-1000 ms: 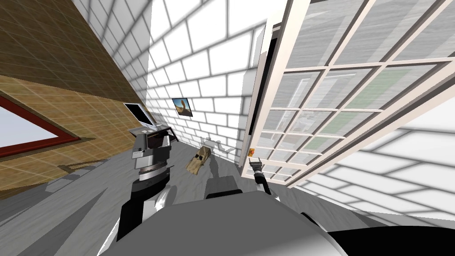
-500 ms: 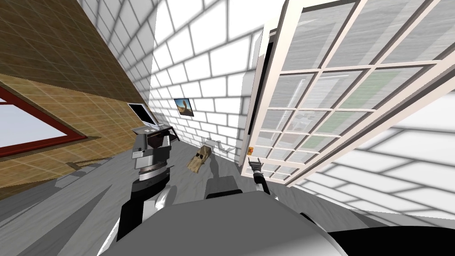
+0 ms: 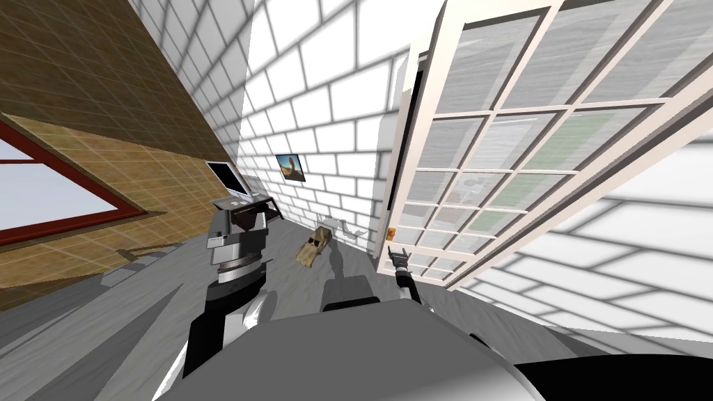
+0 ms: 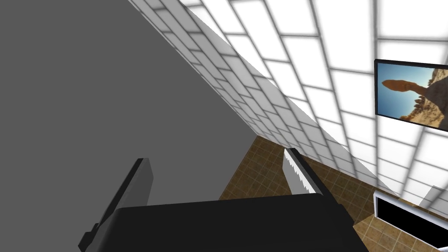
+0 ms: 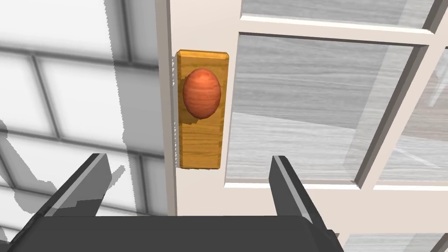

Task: Pull the door open

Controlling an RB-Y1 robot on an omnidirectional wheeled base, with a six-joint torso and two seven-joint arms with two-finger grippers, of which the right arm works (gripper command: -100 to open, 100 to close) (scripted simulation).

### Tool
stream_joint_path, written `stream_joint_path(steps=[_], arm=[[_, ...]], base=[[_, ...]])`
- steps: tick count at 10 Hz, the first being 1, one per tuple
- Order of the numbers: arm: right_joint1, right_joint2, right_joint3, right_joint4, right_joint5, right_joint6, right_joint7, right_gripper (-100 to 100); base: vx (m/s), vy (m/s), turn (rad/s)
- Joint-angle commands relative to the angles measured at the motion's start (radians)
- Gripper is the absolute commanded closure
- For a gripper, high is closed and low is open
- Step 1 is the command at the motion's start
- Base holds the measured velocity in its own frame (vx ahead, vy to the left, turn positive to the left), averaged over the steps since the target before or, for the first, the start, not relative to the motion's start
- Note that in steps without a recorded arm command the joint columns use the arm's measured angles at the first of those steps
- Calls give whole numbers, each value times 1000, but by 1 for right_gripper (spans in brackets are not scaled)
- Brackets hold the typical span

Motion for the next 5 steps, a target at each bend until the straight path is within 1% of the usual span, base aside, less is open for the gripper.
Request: stream_joint_path(steps=[1,2,3,5], arm=[[0,0,0,0,0,0,0,-100],[7,-17,-5,8,-6,-8,-24,-100],[10,-24,-6,11,-8,-11,-31,-100],[22,-53,-15,25,-17,-24,-63,-100]], base=[[-27,-8,4],[114,-3,96],[178,-8,109],[187,11,111]])
